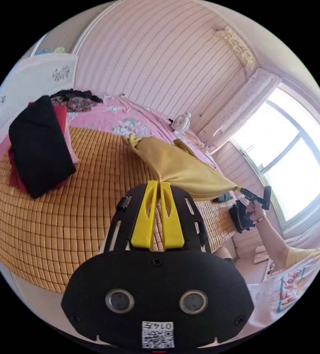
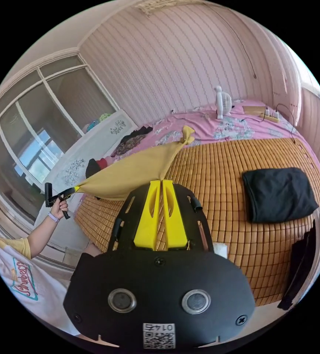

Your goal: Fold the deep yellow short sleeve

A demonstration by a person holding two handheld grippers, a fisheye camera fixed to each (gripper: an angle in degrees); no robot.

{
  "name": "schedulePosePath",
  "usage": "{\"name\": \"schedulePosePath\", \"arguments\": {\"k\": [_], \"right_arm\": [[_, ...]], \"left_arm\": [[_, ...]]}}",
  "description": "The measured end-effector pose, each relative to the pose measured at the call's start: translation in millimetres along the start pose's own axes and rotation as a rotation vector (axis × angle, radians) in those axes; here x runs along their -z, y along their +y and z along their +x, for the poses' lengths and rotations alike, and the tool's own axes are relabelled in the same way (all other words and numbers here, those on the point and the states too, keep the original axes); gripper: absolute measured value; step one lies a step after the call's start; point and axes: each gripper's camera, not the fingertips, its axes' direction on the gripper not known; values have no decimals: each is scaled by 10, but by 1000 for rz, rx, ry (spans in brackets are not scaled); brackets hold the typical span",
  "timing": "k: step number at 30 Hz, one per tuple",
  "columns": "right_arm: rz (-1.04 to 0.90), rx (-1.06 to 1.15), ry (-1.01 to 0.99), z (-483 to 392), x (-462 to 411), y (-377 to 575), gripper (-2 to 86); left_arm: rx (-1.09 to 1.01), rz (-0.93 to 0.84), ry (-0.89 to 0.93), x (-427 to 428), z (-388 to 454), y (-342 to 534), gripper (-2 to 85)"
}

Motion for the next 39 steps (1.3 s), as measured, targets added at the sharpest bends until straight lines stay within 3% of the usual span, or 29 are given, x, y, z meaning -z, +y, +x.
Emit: {"name": "schedulePosePath", "arguments": {"k": [5, 12, 21, 25, 29, 31, 39], "right_arm": [[-199, -107, 38, 300, -558, 514, 4], [-397, -134, 100, 375, -761, 935, 6], [-356, -154, 177, 223, -728, 881, 42], [-423, -133, 247, 143, -964, 811, 83], [-480, -108, 312, 108, -1115, 743, 57], [-472, -90, 321, 93, -1070, 692, 29], [-486, -119, 214, 119, -847, 766, 8]], "left_arm": [[166, -250, -57, -718, -441, 571, -10], [237, -391, 8, -993, -606, 931, -6], [262, -363, -34, -953, -601, 940, 54], [212, -376, -69, -1069, -509, 853, 64], [145, -500, -156, -1418, -367, 761, 64], [89, -524, -229, -1485, -292, 715, 24], [21, -586, -247, -1496, -50, 790, -1]]}}
